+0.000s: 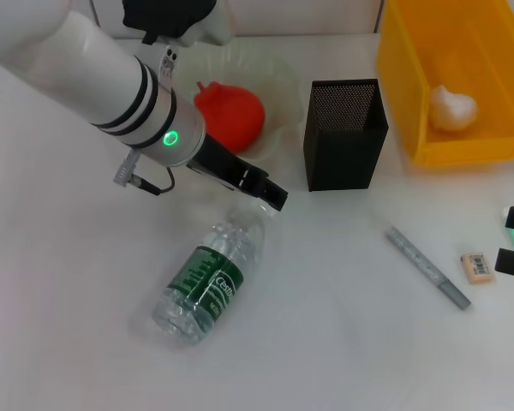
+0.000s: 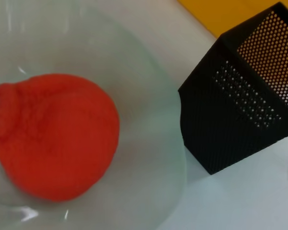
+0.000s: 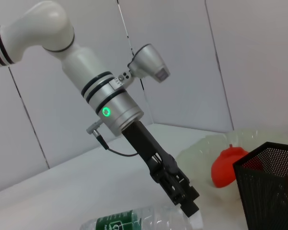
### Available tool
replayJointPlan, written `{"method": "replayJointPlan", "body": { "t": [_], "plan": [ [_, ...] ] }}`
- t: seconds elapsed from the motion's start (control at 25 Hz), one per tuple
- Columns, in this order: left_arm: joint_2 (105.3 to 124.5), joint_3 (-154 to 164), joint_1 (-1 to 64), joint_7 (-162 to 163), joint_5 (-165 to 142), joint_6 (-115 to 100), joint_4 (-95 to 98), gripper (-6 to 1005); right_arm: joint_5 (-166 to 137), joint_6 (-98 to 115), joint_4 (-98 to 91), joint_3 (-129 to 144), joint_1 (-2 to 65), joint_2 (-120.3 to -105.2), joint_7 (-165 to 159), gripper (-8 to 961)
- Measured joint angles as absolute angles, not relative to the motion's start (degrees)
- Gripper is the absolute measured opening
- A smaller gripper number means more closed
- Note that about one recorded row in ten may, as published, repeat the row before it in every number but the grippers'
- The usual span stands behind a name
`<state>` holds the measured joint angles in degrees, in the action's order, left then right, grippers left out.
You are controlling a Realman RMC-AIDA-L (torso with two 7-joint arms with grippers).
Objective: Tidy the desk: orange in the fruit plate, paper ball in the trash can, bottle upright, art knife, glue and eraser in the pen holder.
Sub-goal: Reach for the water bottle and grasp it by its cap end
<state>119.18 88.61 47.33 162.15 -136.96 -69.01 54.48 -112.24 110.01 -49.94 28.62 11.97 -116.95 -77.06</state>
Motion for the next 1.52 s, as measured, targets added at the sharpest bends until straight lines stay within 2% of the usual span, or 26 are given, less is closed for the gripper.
{"method": "replayJointPlan", "body": {
  "t": [1.52],
  "plan": [
    [119.17, 93.0, 47.9, 162.3, -137.0, -68.3, 55.4, 813, -112.2, 106.1, -46.1, 28.5, 13.3, -116.76, -75.7, 677]
  ]
}}
